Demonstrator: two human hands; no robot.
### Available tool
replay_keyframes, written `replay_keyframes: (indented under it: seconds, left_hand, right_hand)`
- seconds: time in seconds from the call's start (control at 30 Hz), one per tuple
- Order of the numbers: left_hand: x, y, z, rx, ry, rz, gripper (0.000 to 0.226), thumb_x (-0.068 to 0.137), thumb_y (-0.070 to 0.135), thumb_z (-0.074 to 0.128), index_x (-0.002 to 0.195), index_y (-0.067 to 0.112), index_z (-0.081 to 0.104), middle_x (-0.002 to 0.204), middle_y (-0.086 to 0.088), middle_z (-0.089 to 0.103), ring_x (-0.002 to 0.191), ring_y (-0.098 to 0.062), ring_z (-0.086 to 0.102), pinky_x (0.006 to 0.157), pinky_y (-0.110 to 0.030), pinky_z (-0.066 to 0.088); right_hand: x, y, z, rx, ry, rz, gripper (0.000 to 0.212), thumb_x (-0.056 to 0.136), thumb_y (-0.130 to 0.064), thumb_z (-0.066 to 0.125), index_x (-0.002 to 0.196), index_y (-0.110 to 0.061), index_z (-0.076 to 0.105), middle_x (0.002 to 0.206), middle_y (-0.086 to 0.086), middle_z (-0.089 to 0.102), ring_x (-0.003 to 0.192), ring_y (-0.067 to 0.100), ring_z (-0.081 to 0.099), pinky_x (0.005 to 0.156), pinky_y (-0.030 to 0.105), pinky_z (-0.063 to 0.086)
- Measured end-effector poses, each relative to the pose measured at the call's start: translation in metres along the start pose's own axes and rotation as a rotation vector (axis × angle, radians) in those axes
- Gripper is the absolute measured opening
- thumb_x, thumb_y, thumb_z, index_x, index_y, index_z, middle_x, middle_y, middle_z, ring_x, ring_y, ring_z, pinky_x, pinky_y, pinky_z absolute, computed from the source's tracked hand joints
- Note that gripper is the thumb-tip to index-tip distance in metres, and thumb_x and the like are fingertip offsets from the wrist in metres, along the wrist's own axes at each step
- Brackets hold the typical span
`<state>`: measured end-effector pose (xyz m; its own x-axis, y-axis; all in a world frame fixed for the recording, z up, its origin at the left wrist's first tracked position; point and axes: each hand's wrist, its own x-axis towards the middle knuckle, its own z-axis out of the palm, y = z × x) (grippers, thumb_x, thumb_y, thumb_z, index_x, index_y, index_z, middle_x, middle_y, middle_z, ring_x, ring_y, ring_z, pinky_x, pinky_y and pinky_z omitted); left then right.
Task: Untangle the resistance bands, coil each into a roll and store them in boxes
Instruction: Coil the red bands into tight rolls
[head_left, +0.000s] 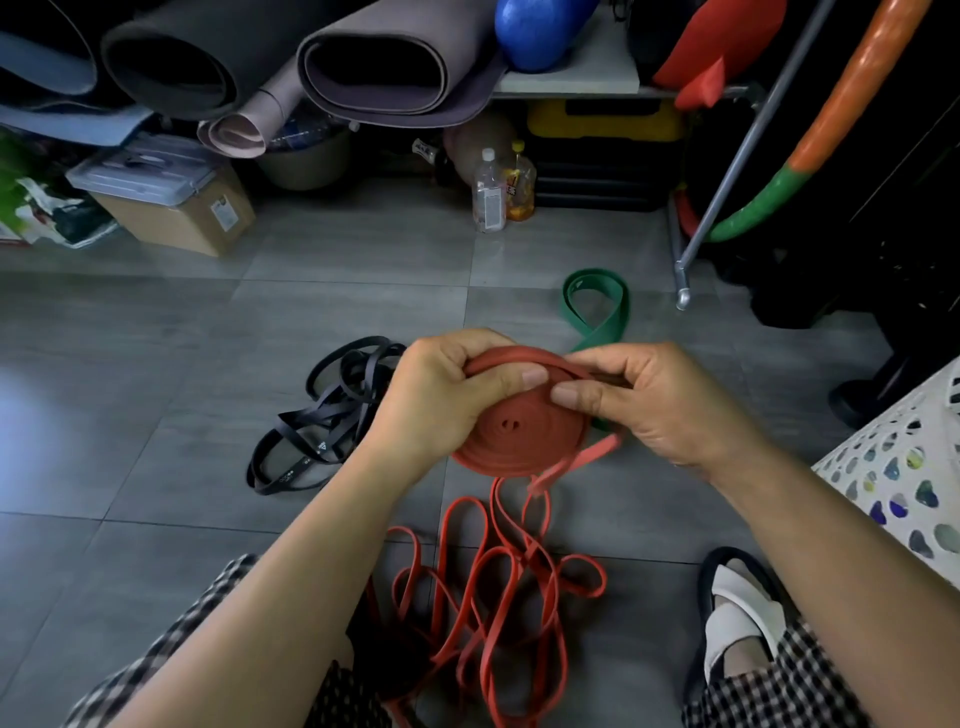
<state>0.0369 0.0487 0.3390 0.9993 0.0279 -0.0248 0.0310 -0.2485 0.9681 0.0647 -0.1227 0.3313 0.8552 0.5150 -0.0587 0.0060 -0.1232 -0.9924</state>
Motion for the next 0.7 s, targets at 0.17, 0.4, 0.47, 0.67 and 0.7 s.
replay_keyframes:
  seconds: [0.17, 0.4, 0.47, 0.67, 0.7]
  left_hand:
    - [0.004, 0.006, -0.021, -0.263, 0.202, -0.077, 0.003, 0.078, 0.014, 0.064, 0.077, 0.016, 0.065, 0.059, 0.008, 0.069, 0.058, -0.006, 0.064, 0.056, -0.019, 0.054]
    - [0.005, 0.006, -0.049, -0.421, 0.255, -0.092, 0.032, 0.066, 0.031, 0.061, 0.089, 0.009, 0.063, 0.067, 0.002, 0.071, 0.063, -0.012, 0.066, 0.058, -0.026, 0.057]
    - [0.004, 0.003, -0.055, -0.402, 0.272, -0.093, 0.033, 0.065, 0.033, 0.061, 0.089, 0.009, 0.063, 0.067, 0.002, 0.071, 0.063, -0.012, 0.066, 0.059, -0.026, 0.057]
    - [0.001, 0.001, -0.049, -0.318, 0.282, -0.108, 0.011, 0.074, 0.024, 0.063, 0.081, 0.015, 0.064, 0.06, 0.007, 0.069, 0.057, -0.006, 0.064, 0.053, -0.019, 0.054]
    - [0.001, 0.002, -0.047, -0.294, 0.285, -0.105, 0.004, 0.078, 0.02, 0.062, 0.079, 0.016, 0.064, 0.059, 0.008, 0.069, 0.056, -0.004, 0.064, 0.053, -0.018, 0.053]
  right_hand:
    - [-0.006, 0.02, -0.017, -0.214, -0.207, 0.183, 0.028, 0.074, 0.002, 0.066, 0.1, -0.006, 0.063, 0.087, -0.003, 0.067, 0.077, -0.005, 0.063, 0.076, 0.011, 0.05]
    - [-0.016, 0.031, -0.036, -0.432, -0.217, 0.215, 0.028, 0.076, 0.006, 0.066, 0.073, -0.022, 0.064, 0.073, -0.007, 0.063, 0.066, -0.008, 0.056, 0.068, 0.006, 0.043]
    - [-0.017, 0.029, -0.039, -0.432, -0.163, 0.199, 0.027, 0.075, 0.008, 0.066, 0.072, -0.019, 0.063, 0.069, -0.005, 0.062, 0.062, -0.007, 0.055, 0.064, 0.005, 0.042]
    - [-0.021, 0.029, -0.057, -0.798, 0.565, 0.166, 0.005, 0.084, -0.02, 0.063, 0.082, -0.019, 0.058, 0.062, 0.001, 0.068, 0.057, 0.024, 0.064, 0.061, 0.036, 0.052]
    - [-0.022, 0.027, -0.058, -0.981, 0.616, 0.183, 0.005, 0.088, -0.019, 0.056, 0.088, -0.015, 0.055, 0.068, 0.008, 0.067, 0.064, 0.031, 0.064, 0.065, 0.038, 0.051]
